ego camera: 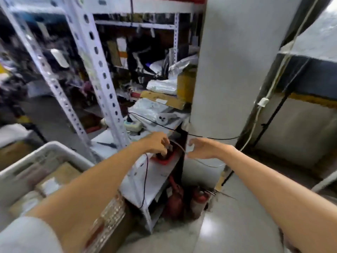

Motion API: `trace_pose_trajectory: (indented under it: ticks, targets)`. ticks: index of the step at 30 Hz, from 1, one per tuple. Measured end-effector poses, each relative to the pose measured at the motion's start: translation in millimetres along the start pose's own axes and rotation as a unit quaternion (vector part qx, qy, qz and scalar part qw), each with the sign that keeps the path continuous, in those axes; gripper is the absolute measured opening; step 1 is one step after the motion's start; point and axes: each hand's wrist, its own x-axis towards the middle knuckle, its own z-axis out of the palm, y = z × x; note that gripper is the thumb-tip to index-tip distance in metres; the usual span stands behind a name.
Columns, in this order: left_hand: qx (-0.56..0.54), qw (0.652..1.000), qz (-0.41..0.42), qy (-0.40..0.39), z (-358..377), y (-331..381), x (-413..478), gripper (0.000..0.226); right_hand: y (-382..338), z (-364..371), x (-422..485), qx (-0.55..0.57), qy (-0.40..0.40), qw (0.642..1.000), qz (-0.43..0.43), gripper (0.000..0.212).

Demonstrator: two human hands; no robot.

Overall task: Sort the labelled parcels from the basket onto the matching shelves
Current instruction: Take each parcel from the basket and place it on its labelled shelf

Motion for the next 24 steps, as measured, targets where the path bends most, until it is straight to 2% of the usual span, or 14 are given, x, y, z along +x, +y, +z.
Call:
trace_pose_trajectory:
  ticks: [3, 5, 7, 10, 12, 14, 20, 24]
  targets:
    - [0.025, 0.999, -0.020, 0.005, -6.1, -46.5, -50.1, 0.039, -73.2, 17.2, 16.7, -0.034, -0.017, 0.995, -0.088, 0.042]
    - [0.047, 0.999, -0.015, 0.013, -0.3, -56.6, -75.7, 0.032, -117.3, 31.5, 27.1, -0.050, -0.044, 0.989, -0.134, 0.037]
    - [0.049, 0.998, -0.043, 0.001, 1.6, -69.5, -95.5, 0.031, -157.7, 45.1, 36.3, -0.077, -0.079, 0.979, -0.171, 0.033]
    - [0.020, 0.995, -0.100, -0.008, -7.5, -114.5, -128.1, 0.034, -204.3, 62.9, 48.6, -0.130, -0.109, 0.963, -0.209, 0.046]
    - [-0.010, 0.989, -0.145, 0.006, -15.4, -145.5, -153.0, 0.038, -228.9, 72.7, 55.3, -0.159, -0.107, 0.957, -0.216, 0.060]
    - [-0.013, 0.984, -0.176, 0.035, -22.0, -170.0, -176.1, 0.038, -249.9, 81.2, 61.2, -0.175, -0.107, 0.950, -0.238, 0.065]
    - [-0.016, 0.961, -0.262, 0.091, -28.0, -217.9, -227.4, 0.038, -297.0, 96.0, 84.6, -0.217, -0.115, 0.919, -0.308, 0.065]
    - [-0.040, 0.942, -0.313, 0.112, -19.8, -235.9, -247.3, 0.038, -318.5, 105.7, 98.0, -0.216, -0.125, 0.905, -0.343, 0.058]
